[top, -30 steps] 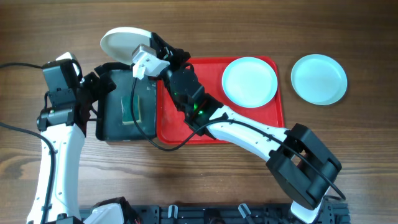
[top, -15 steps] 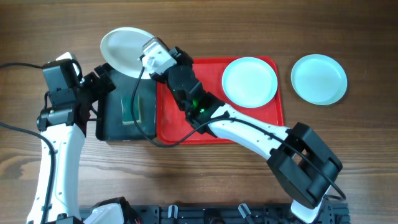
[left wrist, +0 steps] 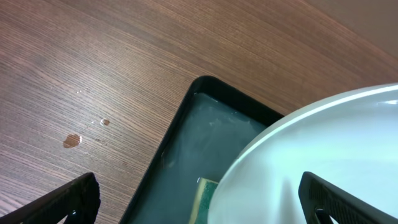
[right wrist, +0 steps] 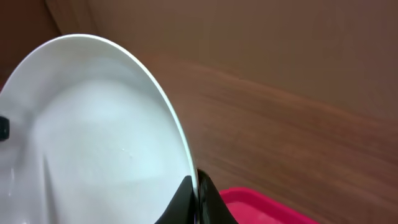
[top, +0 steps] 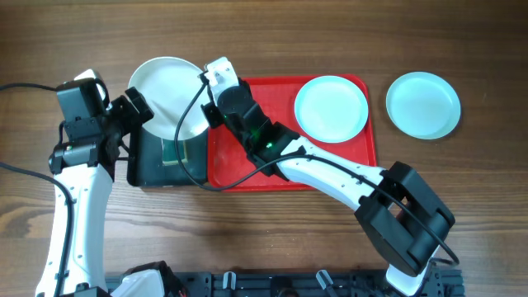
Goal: Clean dirty plates on tray and stack at the side
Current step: 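Carry the white plate right and stack it on the teal plate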
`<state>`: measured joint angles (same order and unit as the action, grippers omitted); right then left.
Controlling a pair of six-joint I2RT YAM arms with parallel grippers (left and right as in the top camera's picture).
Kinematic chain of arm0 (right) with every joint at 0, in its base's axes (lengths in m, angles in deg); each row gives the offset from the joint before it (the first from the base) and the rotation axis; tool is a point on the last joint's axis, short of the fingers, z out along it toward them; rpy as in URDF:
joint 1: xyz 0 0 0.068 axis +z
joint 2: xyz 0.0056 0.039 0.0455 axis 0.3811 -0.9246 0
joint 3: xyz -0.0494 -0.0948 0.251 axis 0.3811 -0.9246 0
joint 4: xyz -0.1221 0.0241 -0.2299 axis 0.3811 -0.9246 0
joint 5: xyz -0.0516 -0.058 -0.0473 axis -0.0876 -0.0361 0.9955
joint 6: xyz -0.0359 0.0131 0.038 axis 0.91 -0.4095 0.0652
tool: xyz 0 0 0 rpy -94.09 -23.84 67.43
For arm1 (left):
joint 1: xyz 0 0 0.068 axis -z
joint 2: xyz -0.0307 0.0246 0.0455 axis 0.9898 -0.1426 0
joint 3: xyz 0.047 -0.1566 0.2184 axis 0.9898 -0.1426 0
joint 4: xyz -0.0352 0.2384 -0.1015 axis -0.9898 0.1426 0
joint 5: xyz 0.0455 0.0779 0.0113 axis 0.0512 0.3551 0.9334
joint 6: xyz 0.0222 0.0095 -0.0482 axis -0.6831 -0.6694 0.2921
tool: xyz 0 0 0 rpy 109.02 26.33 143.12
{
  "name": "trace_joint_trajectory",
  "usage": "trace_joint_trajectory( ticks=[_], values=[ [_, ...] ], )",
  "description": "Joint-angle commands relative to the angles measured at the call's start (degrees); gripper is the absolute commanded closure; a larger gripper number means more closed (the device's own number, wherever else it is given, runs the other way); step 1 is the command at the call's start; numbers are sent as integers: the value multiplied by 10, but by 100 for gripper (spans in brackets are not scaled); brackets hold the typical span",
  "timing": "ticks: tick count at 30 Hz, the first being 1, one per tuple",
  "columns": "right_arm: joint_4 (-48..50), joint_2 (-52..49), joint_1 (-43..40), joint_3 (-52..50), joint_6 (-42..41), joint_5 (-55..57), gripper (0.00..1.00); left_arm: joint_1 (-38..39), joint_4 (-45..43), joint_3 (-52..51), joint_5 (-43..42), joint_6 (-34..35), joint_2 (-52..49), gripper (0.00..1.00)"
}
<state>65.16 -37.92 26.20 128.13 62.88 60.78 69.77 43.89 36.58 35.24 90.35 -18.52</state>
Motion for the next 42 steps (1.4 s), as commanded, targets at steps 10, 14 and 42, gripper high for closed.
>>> trace_joint_trajectory(
  ticks=[10,14,42],
  values=[
    [-212,82,-128,8,-158,-218,96,-1,-1,7,3,5,1,0],
    [-253,82,-218,8,-160,-398,96,-1,-1,7,3,5,1,0],
    [-582,82,-729,6,-263,-102,95,-1,-1,7,3,5,1,0]
  ],
)
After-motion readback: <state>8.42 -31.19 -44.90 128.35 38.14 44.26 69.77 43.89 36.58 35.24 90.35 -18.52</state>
